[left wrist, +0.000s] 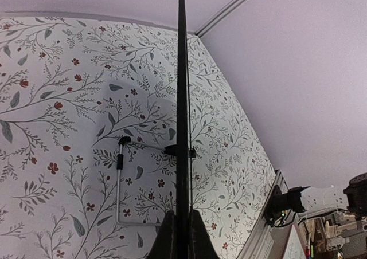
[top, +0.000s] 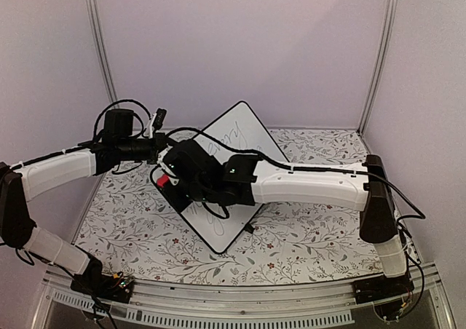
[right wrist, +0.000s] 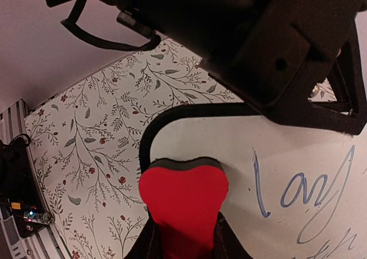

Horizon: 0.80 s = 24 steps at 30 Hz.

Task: Erase the whiteboard
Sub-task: Erase the whiteboard at the center of the board.

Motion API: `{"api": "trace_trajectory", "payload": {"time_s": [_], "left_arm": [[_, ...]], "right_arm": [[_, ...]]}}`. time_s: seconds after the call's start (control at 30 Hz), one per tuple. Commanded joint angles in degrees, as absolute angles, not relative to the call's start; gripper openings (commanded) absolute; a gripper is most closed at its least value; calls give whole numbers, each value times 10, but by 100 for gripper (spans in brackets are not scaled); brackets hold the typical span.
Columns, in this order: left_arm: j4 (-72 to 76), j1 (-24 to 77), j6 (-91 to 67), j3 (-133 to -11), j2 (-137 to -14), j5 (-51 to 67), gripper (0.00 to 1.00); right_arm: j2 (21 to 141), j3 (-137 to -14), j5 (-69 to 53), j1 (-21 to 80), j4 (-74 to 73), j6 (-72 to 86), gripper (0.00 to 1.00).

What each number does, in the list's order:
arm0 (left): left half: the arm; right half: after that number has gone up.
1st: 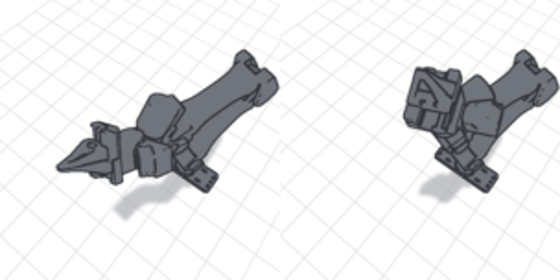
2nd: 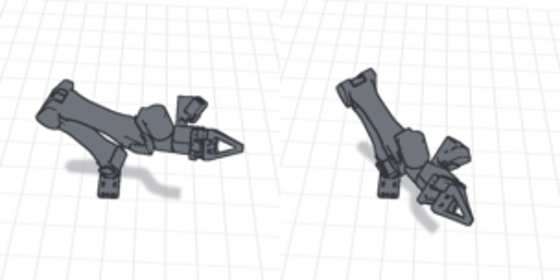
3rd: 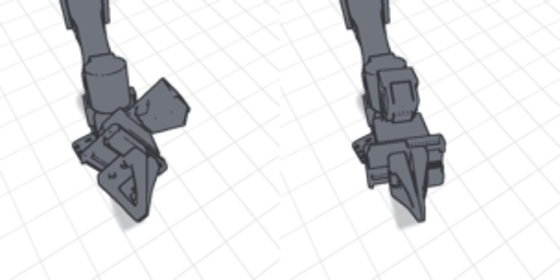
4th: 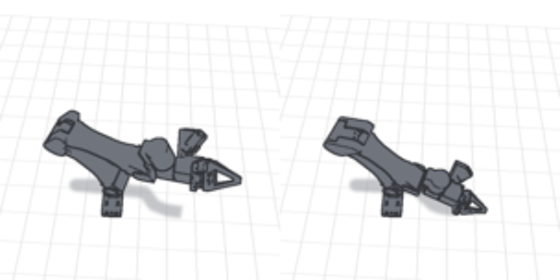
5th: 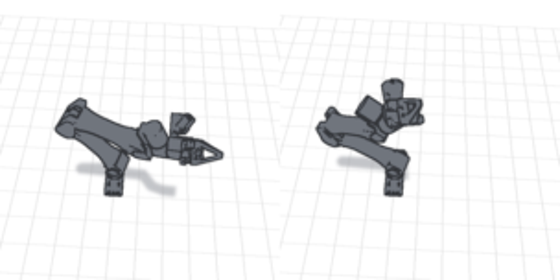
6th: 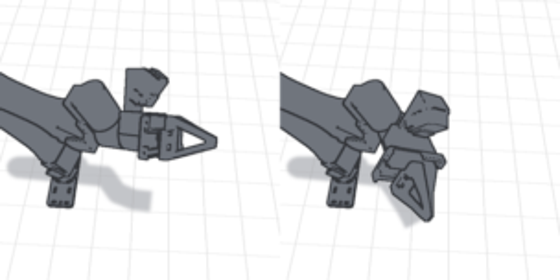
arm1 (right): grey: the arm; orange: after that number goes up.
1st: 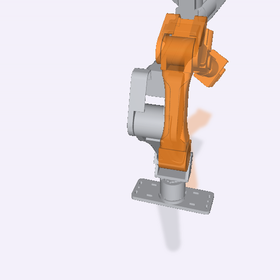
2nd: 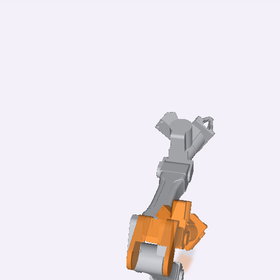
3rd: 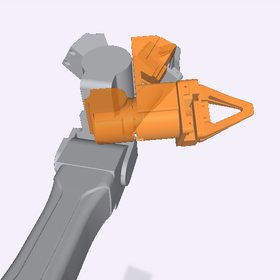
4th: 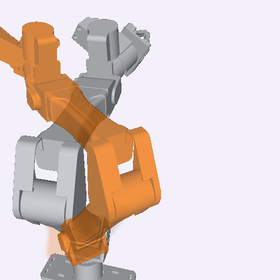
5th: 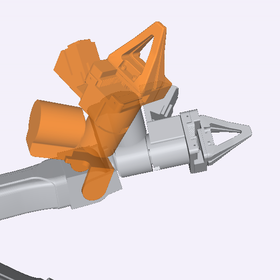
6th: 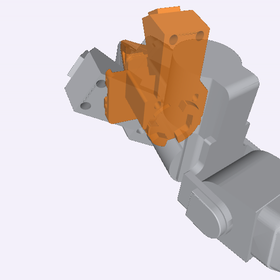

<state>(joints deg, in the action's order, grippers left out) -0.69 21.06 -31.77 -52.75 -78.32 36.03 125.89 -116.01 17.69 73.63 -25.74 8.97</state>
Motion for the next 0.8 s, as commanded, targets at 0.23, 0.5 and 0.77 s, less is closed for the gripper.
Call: {"api": "trace_trajectory", "payload": {"time_s": [0.23,0.5,0.77], "left_arm": [[31,220,-314,-526,-772,384,0],[31,220,-313,-527,-772,385,0],[31,220,-313,-527,-772,385,0]], "right_arm": [[1300,-1210,197,724,-253,54,16],[1259,-1101,173,726,-252,74,15],[1184,-968,172,726,-224,106,15]]}}
